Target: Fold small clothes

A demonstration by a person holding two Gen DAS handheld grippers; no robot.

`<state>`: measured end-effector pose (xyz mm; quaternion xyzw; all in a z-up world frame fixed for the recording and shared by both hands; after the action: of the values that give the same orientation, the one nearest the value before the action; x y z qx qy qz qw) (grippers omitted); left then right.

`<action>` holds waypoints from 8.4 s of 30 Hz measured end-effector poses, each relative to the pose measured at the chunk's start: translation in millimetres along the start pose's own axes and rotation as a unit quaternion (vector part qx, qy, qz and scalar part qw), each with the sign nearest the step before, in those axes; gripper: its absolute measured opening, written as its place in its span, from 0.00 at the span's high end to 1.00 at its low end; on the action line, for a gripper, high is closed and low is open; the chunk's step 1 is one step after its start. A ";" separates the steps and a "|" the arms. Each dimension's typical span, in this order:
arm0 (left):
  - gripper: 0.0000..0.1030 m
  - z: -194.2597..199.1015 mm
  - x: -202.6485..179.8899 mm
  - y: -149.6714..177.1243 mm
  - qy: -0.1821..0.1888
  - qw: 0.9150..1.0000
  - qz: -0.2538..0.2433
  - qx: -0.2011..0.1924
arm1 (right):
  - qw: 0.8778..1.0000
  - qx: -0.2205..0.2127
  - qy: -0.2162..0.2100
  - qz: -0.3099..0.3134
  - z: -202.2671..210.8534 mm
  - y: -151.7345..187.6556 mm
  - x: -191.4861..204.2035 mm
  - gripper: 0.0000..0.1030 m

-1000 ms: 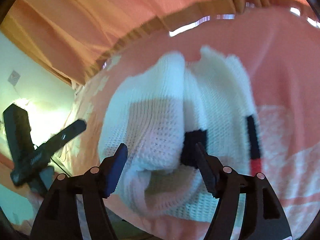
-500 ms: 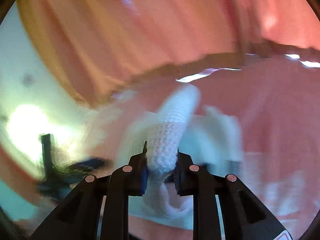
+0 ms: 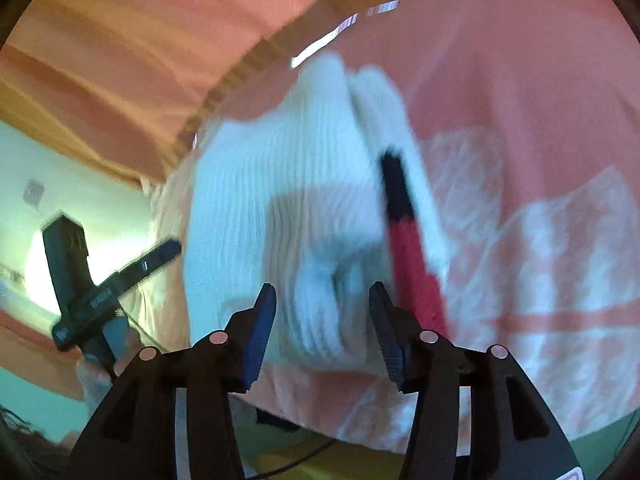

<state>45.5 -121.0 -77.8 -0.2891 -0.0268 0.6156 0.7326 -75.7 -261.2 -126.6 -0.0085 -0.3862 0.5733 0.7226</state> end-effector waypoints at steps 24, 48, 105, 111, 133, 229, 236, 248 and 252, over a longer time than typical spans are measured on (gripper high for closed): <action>0.15 0.2 -21.3 -16.4 0.004 1.000 0.008 -0.019 | 0.977 -0.092 0.160 0.105 60.5 -73.3 33.6 0.81; 0.06 -23.8 27.5 -66.9 -0.066 0.995 0.061 -0.035 | 0.982 0.022 0.050 0.179 -117.9 -139.5 74.4 1.00; 0.14 19.4 -31.6 42.6 -0.024 0.999 -0.039 0.006 | 0.972 -0.085 0.200 0.086 52.4 10.2 -2.3 0.36; 0.10 12.4 -47.4 16.3 -0.041 0.998 -0.049 -0.015 | 0.980 -0.047 0.178 0.076 27.9 -12.2 -10.9 0.34; 0.04 -56.1 -33.0 27.4 -0.037 0.998 -0.006 0.048 | 0.994 -0.032 0.106 -0.018 -28.5 -7.5 -30.9 0.13; 0.14 13.9 93.4 -92.3 -0.137 0.979 -0.021 -0.148 | 0.946 -0.110 0.228 0.204 -79.9 -123.4 100.9 0.84; 0.08 33.6 86.9 -73.7 -0.138 0.971 0.001 -0.194 | 0.944 -0.131 0.247 0.176 -54.0 -104.4 88.2 0.51; 0.09 38.6 74.6 -27.9 -0.142 0.965 -0.026 -0.217 | 0.935 -0.120 0.266 0.200 -62.8 -63.7 87.9 0.42; 0.09 35.6 77.1 -21.4 -0.144 0.967 -0.021 -0.208 | 0.935 -0.117 0.270 0.200 -62.4 -59.6 85.7 0.42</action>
<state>68.9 -38.0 -62.9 -0.3431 -0.2653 0.6158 0.6578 12.5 -183.2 -96.3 -0.3244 -0.2311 0.6329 0.6639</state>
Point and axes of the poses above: each gripper's, at about its wrist camera, not at the fingertips, and z roughly against the way its jaws point, x to its left, y to its underside, the point moved 10 cm from there along -z, roughly the way its jaws point, and after that the axes turned 13 degrees about z, right-handed, at the moved point
